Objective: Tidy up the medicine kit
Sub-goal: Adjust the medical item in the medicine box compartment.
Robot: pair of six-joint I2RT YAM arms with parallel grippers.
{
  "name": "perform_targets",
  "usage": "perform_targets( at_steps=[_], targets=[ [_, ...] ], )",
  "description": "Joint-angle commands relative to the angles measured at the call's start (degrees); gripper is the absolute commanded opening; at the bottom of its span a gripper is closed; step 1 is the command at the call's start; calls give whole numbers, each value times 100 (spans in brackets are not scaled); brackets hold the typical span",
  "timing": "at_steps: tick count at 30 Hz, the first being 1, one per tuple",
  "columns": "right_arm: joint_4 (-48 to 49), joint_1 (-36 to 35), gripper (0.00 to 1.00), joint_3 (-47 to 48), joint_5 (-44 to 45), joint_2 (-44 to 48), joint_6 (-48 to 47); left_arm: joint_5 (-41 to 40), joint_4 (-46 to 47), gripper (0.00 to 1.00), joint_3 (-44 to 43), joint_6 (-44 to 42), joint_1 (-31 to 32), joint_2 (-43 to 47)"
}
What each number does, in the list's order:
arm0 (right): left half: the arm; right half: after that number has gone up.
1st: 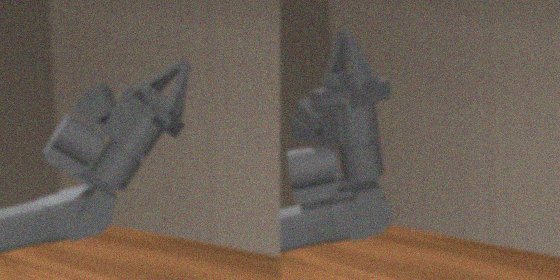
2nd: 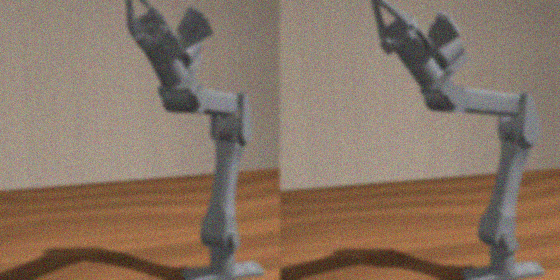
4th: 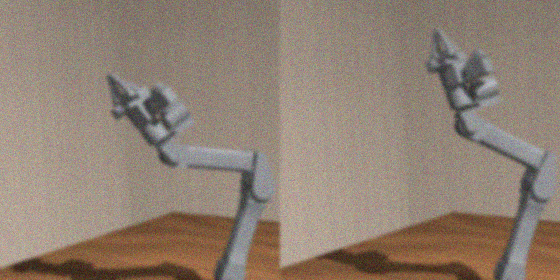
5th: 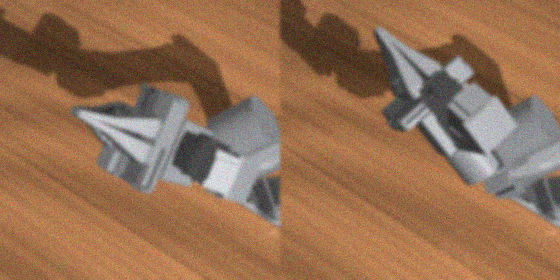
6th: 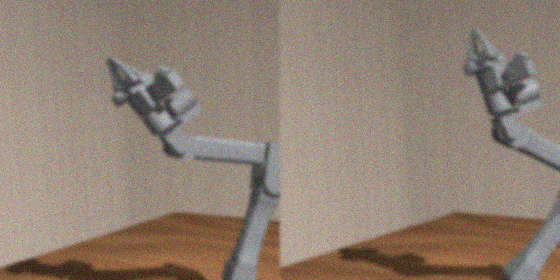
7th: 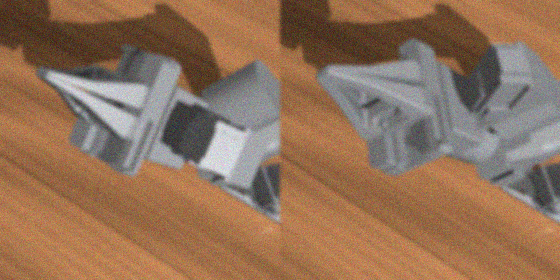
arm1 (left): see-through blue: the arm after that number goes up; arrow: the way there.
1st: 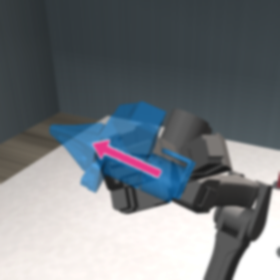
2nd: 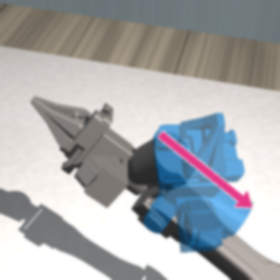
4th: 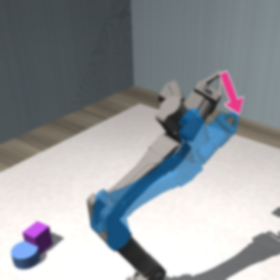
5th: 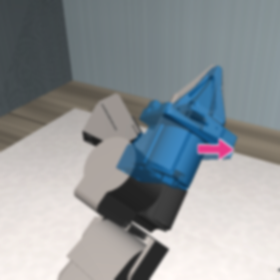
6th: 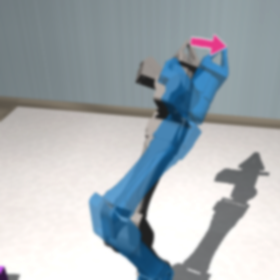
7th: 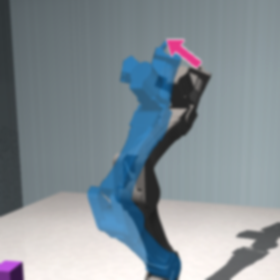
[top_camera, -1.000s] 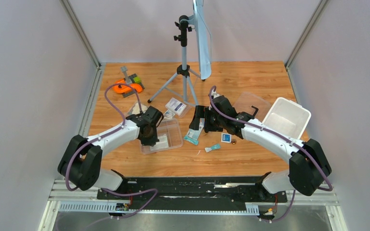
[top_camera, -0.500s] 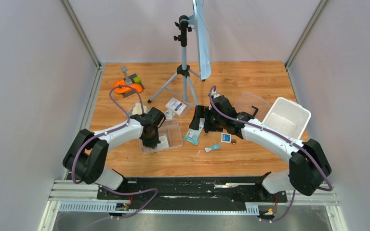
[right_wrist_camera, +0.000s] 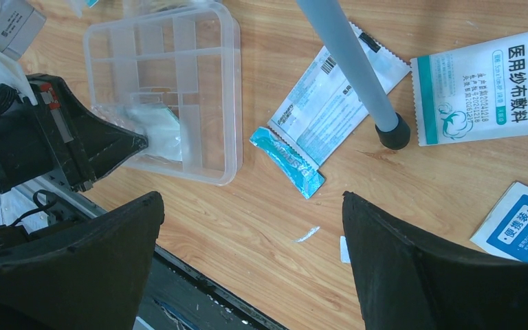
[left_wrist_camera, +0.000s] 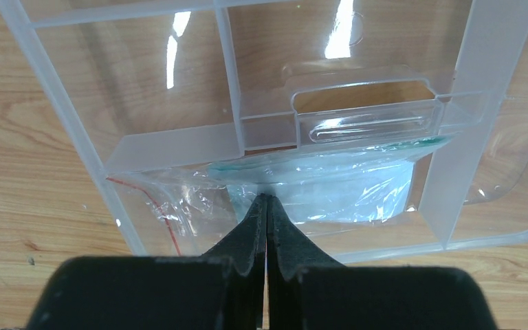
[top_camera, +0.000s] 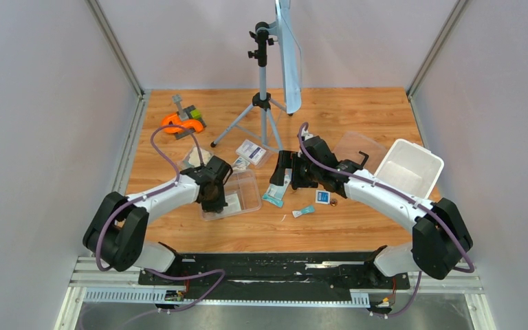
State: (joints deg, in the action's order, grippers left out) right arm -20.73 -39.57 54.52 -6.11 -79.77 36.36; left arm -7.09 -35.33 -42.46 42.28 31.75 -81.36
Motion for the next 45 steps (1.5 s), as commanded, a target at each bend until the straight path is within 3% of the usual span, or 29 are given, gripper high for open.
perform_targets(
  at_steps=[1, 17, 22, 29, 33, 35, 36, 38, 40, 45],
  targets=[
    [27, 21, 99, 261, -35, -65, 20, 368, -380, 0, 371, 190, 63, 98],
    [27, 12, 99, 249, 8, -33, 49, -686, -1341, 0, -1251, -258, 133, 1239],
    [33, 11, 98, 227, 93, 62, 51, -1098, -1102, 5, -1772, -329, 19, 864],
    [24, 12, 99, 50, 273, 399, 14, -341, -333, 9, -2037, -382, -1157, 41],
    [-39, 11, 99, 21, 339, 480, -6, -874, -862, 14, -2442, -334, -1248, -432],
    [-63, 13, 99, 16, 391, 519, -2, -910, -945, 23, -2292, -243, -1325, -352],
    [-70, 11, 99, 0, 411, 541, 7, -856, -912, 36, -2178, -213, -1354, -278],
    [-64, 18, 99, -12, 426, 550, 31, -720, -776, 52, -1781, -166, -1468, -16],
    [-66, 11, 99, 4, 399, 516, 28, -582, -633, 58, -1417, -119, -1635, 188],
    [-69, 11, 99, 124, 275, 294, -70, -724, -587, 58, -987, 77, -1844, 211]
  ],
)
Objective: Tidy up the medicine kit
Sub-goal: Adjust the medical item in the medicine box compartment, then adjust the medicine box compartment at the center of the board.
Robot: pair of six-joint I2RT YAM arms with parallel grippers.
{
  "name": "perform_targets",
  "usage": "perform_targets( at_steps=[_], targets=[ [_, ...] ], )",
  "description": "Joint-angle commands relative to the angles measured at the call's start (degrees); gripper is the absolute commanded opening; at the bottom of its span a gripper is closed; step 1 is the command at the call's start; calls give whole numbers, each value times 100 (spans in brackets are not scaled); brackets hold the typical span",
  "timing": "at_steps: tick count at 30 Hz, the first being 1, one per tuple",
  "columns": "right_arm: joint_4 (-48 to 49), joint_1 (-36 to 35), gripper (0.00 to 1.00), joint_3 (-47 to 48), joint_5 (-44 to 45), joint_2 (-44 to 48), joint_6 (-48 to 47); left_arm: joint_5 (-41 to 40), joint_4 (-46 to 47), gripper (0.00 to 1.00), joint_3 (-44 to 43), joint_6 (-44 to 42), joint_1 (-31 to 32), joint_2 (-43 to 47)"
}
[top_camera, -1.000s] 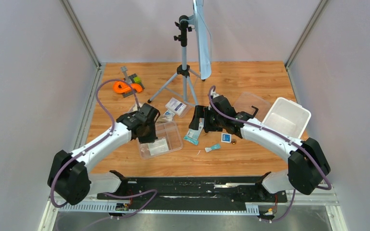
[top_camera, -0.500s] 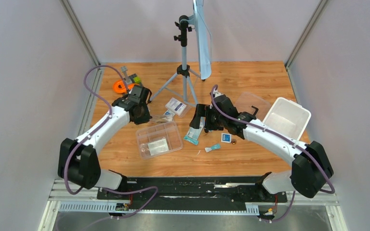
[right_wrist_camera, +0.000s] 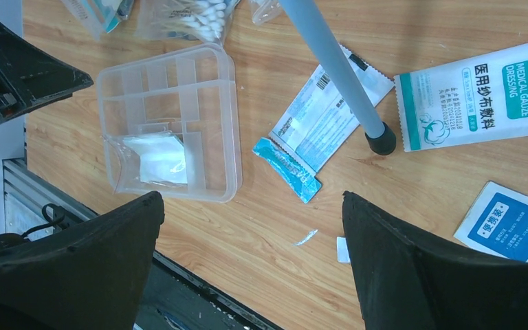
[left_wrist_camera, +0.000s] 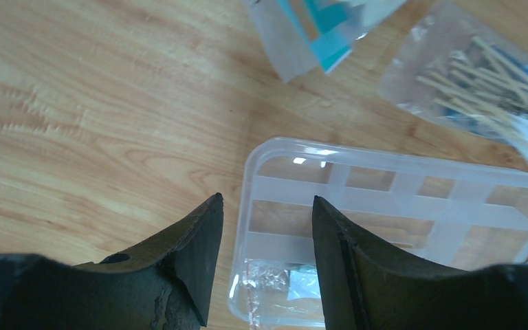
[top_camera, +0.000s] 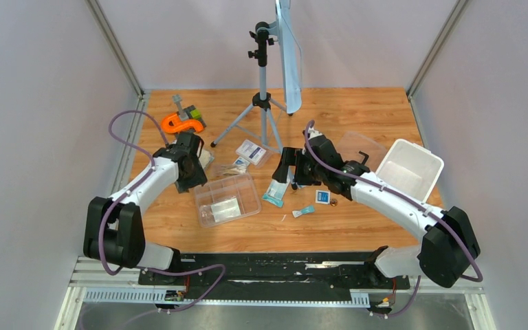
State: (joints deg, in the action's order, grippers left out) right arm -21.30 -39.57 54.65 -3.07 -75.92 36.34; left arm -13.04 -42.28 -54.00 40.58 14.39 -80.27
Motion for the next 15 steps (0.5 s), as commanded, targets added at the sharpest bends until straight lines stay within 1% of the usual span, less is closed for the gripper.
perform_targets(
  at_steps=[1, 4, 8, 11, 13, 15],
  targets=[
    [-14, 11, 99, 129, -49, -106, -78, -188, 107, 58, 207, 290, -129, 76],
    [-9, 11, 99, 150, -43, -106, -92, -175, 140, 57, 268, 284, -138, 30],
    [-14, 12, 99, 122, -2, -84, -88, 43, 175, 54, 470, 303, -138, -13],
    [-9, 11, 99, 107, 8, -100, -42, 349, 415, 53, 863, 357, -138, 236],
    [-14, 11, 99, 109, -7, -143, -24, 441, 582, 52, 1056, 344, -138, 412],
    [-15, 11, 99, 136, -41, -197, -21, 460, 556, 51, 1099, 334, -138, 488]
  ],
)
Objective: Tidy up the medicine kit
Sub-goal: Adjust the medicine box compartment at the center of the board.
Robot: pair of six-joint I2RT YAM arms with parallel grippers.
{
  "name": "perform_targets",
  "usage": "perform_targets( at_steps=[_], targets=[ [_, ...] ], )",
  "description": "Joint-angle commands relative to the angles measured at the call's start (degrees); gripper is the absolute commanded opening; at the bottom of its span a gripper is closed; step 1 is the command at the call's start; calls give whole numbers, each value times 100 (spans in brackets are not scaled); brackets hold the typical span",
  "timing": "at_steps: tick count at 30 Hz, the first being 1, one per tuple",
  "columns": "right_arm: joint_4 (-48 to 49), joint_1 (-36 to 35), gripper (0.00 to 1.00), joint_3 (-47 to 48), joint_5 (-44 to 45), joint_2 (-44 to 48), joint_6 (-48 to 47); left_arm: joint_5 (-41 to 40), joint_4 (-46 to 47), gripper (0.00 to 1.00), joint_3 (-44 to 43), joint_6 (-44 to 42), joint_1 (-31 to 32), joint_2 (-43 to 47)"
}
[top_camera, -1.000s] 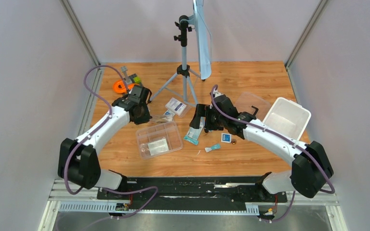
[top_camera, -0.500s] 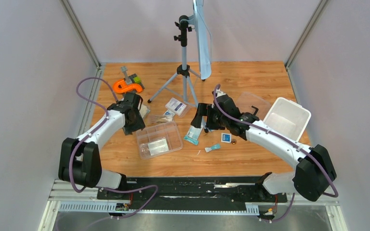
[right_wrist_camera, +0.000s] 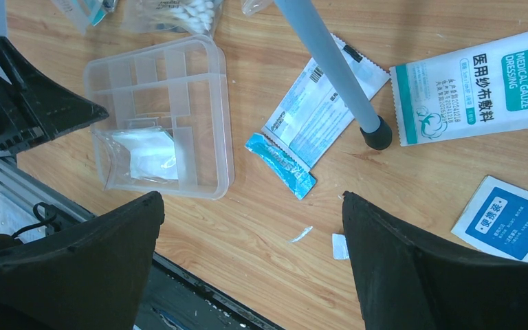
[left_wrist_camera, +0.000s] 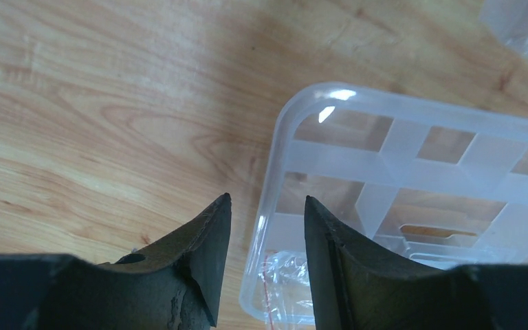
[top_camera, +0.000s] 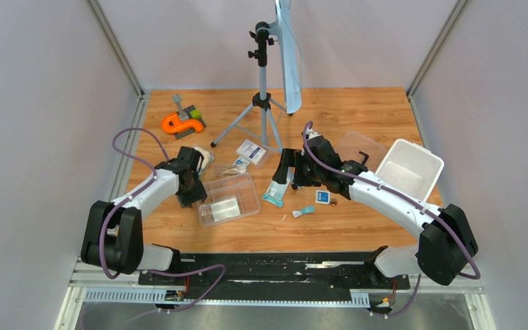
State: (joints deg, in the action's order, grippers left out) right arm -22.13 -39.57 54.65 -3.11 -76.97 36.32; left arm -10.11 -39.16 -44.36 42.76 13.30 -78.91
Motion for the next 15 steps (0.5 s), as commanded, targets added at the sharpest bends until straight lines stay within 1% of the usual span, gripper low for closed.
perform_targets(
  at_steps=[1, 4, 9, 11, 12, 15],
  targets=[
    [70, 14, 99, 149, -46, -117, -28, 176, 225, 50, 132, 87, -29, 360],
    [69, 11, 99, 194, -36, -158, -68, 203, 166, 45, 130, 67, -29, 357],
    [72, 15, 99, 172, 33, -122, -107, 196, 143, 39, 192, 66, -29, 493],
    [43, 11, 99, 116, 171, -102, -122, 169, 155, 35, 211, 35, -29, 525],
    [-41, 11, 99, 85, 284, -99, -124, 155, 146, 33, 211, 28, -29, 500],
    [-557, 22, 98, 52, 1349, -140, 8, 129, 128, 28, 201, -15, -29, 408]
  ],
)
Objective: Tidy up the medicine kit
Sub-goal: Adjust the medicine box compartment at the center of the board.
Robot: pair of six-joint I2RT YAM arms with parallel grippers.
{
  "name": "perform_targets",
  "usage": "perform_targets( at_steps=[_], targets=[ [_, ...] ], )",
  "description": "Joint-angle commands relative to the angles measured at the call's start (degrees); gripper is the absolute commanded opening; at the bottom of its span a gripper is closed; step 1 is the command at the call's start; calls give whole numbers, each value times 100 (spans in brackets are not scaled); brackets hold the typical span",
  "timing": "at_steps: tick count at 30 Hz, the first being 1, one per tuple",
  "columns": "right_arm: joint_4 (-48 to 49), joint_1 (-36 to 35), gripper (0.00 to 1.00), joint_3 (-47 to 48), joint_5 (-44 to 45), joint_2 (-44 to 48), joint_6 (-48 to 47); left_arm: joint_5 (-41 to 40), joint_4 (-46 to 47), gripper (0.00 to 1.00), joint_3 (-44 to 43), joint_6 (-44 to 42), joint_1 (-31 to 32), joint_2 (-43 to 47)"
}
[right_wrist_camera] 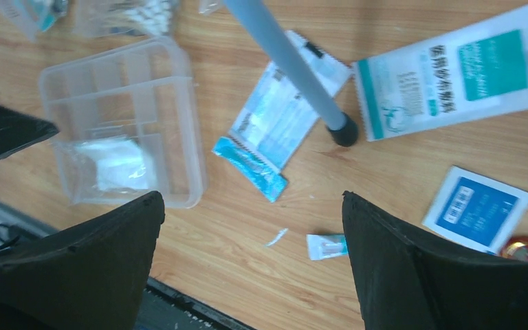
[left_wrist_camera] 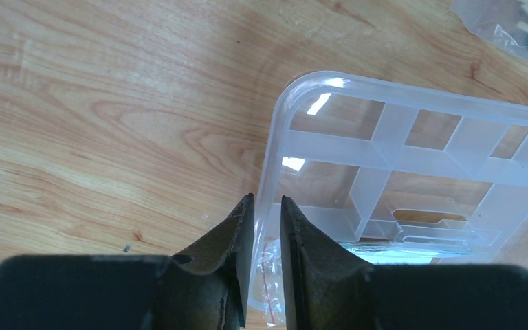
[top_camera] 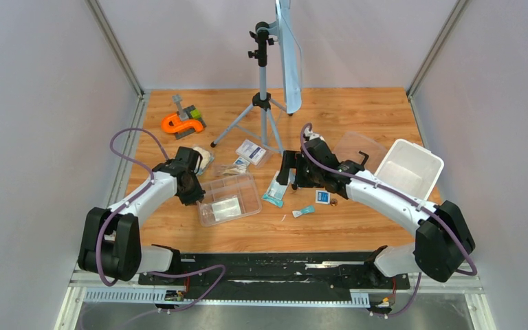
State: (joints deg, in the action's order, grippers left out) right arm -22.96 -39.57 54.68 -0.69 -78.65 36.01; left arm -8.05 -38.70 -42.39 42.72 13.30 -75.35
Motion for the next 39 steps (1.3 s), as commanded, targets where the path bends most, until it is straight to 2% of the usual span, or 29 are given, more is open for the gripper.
perform_targets(
  at_steps=[1, 4, 8, 17, 19, 22, 28, 33, 38, 39],
  targets=[
    [-596, 29, 95, 7, 1411, 38, 46, -71, 86, 26, 14, -14, -29, 40],
    [-882, 192, 85, -216, 2010, 111, 92, -26, 120, 24, 45, -57, -29, 17],
    [-982, 696, 72, -662, 2065, 340, 133, 6, 42, 20, 11, -186, -29, -32],
    [-960, 1598, 68, -1184, 1782, 397, 11, 680, -144, 16, 138, -202, -29, 155],
    [-887, 1690, 60, -1215, 1594, 379, -56, 713, -187, 14, 217, -187, -22, 249],
    [-814, 1728, 54, -1259, 1427, 322, -81, 621, -297, 13, 304, -175, -20, 294],
    [-689, 1783, 55, -1360, 1161, 147, -59, 593, -490, 14, 263, -88, -16, 425],
    [-586, 1838, 57, -1420, 1090, 25, -67, 603, -648, 26, 72, -155, 1, 616],
    [-588, 1846, 51, -1465, 989, -35, -44, 514, -924, 42, -277, -336, 129, 731],
    [-587, 1848, 49, -1487, 991, -11, -31, 471, -975, 49, -408, -353, 164, 749]
  ],
)
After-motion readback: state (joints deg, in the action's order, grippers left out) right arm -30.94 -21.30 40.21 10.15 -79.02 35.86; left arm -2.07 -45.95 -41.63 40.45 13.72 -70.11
